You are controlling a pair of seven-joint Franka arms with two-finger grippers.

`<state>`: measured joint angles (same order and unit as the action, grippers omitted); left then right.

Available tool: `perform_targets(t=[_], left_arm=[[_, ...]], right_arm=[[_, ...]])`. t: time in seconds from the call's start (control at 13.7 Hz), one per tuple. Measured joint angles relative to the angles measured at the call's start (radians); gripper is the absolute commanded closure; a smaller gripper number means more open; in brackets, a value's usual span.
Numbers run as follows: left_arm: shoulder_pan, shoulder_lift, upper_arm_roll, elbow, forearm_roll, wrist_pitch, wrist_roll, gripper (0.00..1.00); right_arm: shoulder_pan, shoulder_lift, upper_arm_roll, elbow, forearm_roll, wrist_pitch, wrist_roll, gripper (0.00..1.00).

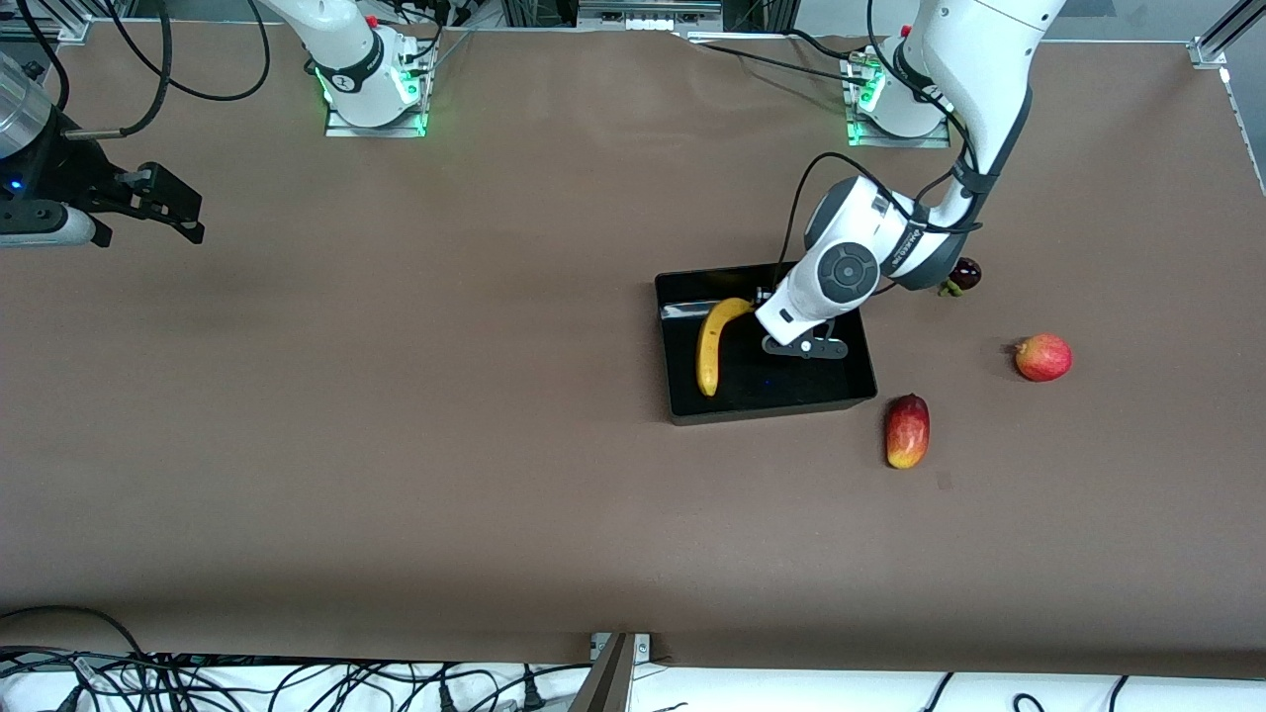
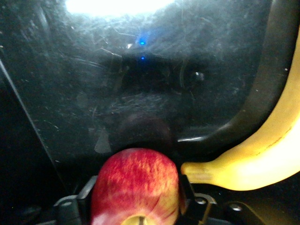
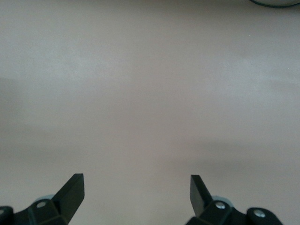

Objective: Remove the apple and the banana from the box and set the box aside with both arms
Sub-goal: 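Lift the red apple out of the tray and carry it beside the mangosteen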

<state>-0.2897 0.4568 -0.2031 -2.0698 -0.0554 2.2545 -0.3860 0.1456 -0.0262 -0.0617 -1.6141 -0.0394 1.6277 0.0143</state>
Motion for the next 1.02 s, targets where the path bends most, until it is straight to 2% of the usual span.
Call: perform_targets(t=[0.15,0.29,0.59,0.8,1.02], left_arm=[[0.0,-0.004,0.0,0.002,0.0,-0.004,0.0,0.9],[0.008,-0.03,0.002,0.027,0.0,-0.059,0.0,0.83],[0.114,-0.17,0.008,0.157,0.001,-0.351,0.038,0.83],[0.244,-0.216,0.031,0.16,0.094,-0.422,0.292,0.78],[0.368,-0.18,0.041,0.092,0.14,-0.347,0.523,0.78]], right_arm=[[0.0,0.0,0.0,0.0,0.0,0.0,0.0,0.0],[0.0,0.0,0.0,0.0,0.0,0.0,0.0,0.0],[0.0,0.0,0.0,0.0,0.0,-0.001,0.0,0.0],[0.0,0.0,0.0,0.0,0.0,-0.001,0.0,0.0],[0.0,0.0,0.0,0.0,0.0,-0.001,0.0,0.0]])
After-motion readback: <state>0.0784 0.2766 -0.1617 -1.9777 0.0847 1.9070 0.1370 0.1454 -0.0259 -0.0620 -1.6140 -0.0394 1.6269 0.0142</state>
